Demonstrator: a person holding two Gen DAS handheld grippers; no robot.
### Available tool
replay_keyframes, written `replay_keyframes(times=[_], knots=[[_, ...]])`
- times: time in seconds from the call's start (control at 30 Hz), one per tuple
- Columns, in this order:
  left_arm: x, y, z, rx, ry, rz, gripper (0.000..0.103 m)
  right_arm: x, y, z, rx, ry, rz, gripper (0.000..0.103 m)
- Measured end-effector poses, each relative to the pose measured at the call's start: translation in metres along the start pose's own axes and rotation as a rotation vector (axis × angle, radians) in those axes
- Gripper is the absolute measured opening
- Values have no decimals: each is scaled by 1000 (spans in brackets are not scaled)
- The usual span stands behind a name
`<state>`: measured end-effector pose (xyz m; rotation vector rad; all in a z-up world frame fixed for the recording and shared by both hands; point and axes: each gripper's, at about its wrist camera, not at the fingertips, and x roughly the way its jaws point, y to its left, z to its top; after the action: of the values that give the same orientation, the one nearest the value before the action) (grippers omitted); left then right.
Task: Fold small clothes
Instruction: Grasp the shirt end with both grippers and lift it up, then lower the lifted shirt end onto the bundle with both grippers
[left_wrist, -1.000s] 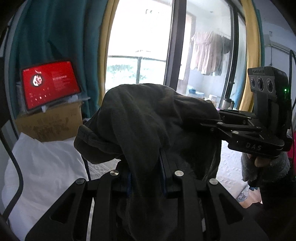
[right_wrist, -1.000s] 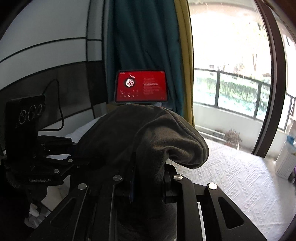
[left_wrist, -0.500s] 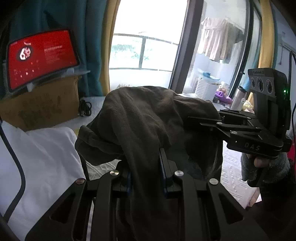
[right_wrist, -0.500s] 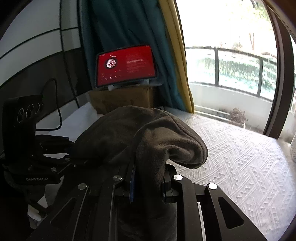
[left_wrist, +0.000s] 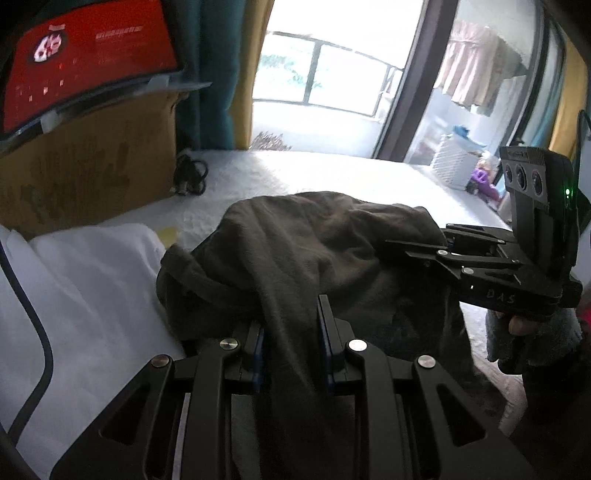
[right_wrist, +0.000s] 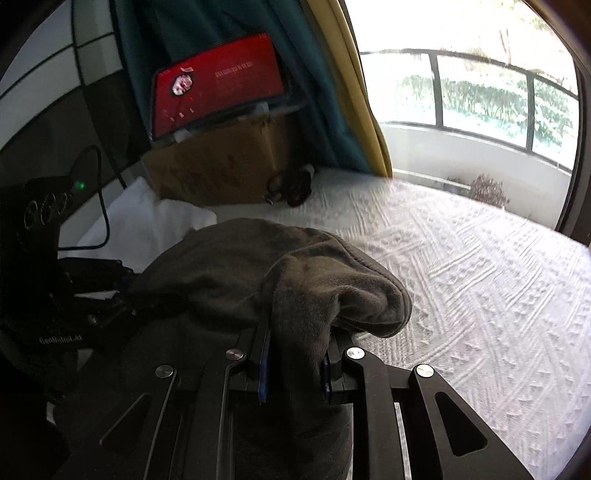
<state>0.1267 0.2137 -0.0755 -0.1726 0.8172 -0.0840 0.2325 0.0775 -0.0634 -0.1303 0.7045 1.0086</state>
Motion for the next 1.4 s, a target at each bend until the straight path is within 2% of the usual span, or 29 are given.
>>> replay_keyframes(times=[0.17, 0.23, 0.37, 0.43, 0.5, 0.6, 1.07, 1.4], knots=[[11, 25, 2, -77, 35, 82, 22, 26, -15, -3, 27, 56, -3, 21], [14, 33, 0, -103, 56, 80, 22, 33, -18, -5, 35, 71, -4, 21], [16, 34, -1, -103, 70, 88, 22, 42, -17, -7, 17, 100, -24, 30], [15, 34, 0, -107, 74, 90, 23, 44, -17, -10, 24, 113, -38, 38], [12, 33, -1, -110, 76, 94, 23, 48, -19, -9, 35, 110, -41, 41], [16, 34, 3, -106, 77, 108, 23, 46, -19, -11, 41, 110, -72, 52], [-7, 24, -19, -117, 85, 156, 23, 25, -8, -25, 42, 111, -128, 54], [-23, 9, -43, -168, 95, 72, 24, 5, 6, -49, 66, 102, -136, 55]])
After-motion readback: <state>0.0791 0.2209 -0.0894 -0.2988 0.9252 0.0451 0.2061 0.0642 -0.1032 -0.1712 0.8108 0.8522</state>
